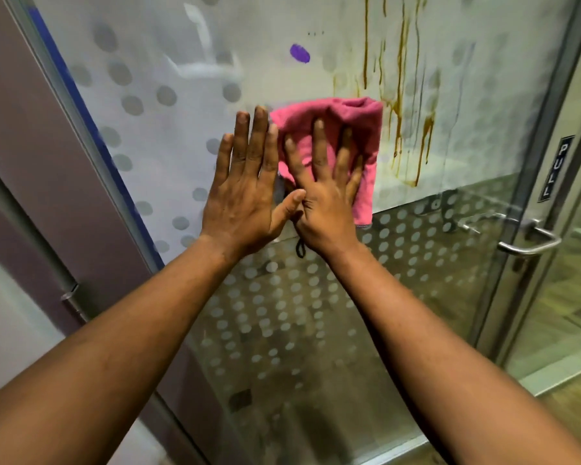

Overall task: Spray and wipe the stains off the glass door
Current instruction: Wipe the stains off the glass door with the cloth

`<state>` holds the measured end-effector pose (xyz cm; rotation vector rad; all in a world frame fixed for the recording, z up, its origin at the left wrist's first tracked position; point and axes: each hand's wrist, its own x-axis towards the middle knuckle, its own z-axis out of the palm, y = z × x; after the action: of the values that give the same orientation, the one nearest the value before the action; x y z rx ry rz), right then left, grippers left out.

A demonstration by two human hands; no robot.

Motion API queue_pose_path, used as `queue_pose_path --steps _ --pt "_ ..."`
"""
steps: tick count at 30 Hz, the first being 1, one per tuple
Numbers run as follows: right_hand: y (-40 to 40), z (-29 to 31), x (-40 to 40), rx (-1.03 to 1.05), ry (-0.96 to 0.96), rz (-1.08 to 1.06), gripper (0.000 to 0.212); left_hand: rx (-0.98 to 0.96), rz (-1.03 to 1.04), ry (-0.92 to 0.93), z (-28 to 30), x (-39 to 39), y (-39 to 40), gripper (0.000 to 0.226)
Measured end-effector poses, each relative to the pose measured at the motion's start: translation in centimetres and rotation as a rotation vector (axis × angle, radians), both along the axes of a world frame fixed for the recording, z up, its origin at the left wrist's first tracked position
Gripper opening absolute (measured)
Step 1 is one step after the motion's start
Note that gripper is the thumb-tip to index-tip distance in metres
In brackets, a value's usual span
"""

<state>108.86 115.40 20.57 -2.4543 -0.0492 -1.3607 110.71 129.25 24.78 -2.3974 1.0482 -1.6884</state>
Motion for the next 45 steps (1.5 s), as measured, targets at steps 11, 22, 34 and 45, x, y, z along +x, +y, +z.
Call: queue_pose_path --steps 11,22,34,45 --pt "-8.3 0.0 1.4 0.446 -0.024 -0.264 0.063 0.182 0.061 -0.074 2.0 0.4 -3.3 0.087" --pt "-7.7 -8.2 1.4 0.463 0.044 -0.238 0.064 0.203 0.12 -0.075 1.3 1.2 -5.0 0.087" --pt "-15.0 1.2 2.7 0.621 -0.156 -0.326 0.06 0.211 0.154 -0.058 1.2 1.1 -5.3 0.087" --pt "-7.6 -9.2 1.2 0.332 -0.009 -0.177 0.063 0.209 0.156 -0.032 1.3 1.0 -5.4 0.087"
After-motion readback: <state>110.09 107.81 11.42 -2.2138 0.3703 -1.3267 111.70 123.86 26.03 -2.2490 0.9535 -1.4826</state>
